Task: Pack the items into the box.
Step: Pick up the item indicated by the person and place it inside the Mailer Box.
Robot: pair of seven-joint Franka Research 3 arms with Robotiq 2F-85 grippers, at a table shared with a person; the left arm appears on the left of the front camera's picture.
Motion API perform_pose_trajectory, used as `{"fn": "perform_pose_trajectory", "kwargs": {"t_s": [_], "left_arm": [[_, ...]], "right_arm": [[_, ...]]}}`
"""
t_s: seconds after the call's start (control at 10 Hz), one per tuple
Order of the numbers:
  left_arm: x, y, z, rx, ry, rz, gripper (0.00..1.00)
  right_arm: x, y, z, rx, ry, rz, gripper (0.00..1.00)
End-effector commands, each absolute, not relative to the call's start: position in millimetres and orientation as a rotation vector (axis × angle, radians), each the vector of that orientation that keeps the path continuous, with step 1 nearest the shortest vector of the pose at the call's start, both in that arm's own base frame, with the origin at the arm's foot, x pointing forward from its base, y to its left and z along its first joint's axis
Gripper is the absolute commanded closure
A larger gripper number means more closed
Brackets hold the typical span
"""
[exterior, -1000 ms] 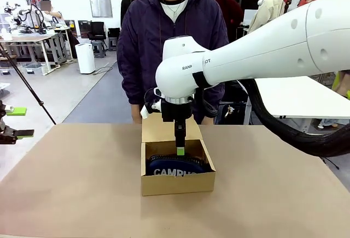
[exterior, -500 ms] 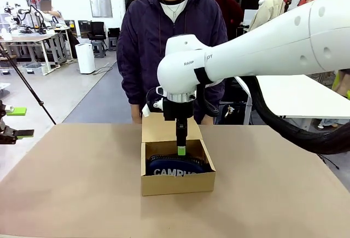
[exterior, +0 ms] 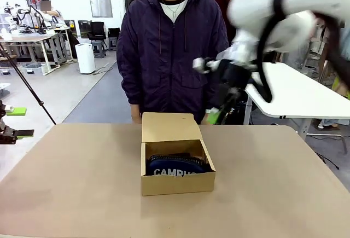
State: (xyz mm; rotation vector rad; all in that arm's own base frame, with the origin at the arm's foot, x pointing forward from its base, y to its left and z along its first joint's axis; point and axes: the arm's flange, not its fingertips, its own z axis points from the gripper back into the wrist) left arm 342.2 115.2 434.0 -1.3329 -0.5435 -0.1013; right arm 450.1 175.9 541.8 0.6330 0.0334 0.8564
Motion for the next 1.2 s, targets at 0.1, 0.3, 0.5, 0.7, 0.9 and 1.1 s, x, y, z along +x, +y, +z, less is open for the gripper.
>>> {"fn": "perform_pose_trajectory", "kwargs": {"t_s": [0.1,0.3,0.5,0.7,0.9,1.1], "left_arm": [[339,116,438,-1.337,-0.532,-0.099,0.00],[339,116,438,-1.337,-0.532,-0.099,0.00],[339,116,438,-1.337,-0.532,-0.099,0.00],[339,116,438,-1.337,-0.532,-0.099,0.00],[339,116,438,-1.337,-0.532,-0.099,0.00],[339,116,438,-1.337,-0.532,-0.099,0.00]], "right_arm": [[386,58,503,1.042,-0.337,0.275,0.00],[351,-11,474,1.216,-0.474,0.080,0.00],[320,-57,443,1.329,-0.615,-0.120,0.00],[315,-67,430,1.364,-0.647,-0.110,0.00],[332,-102,447,1.352,-0.544,-0.153,0.00],[332,-102,447,1.352,-0.544,-0.153,0.00]]}}
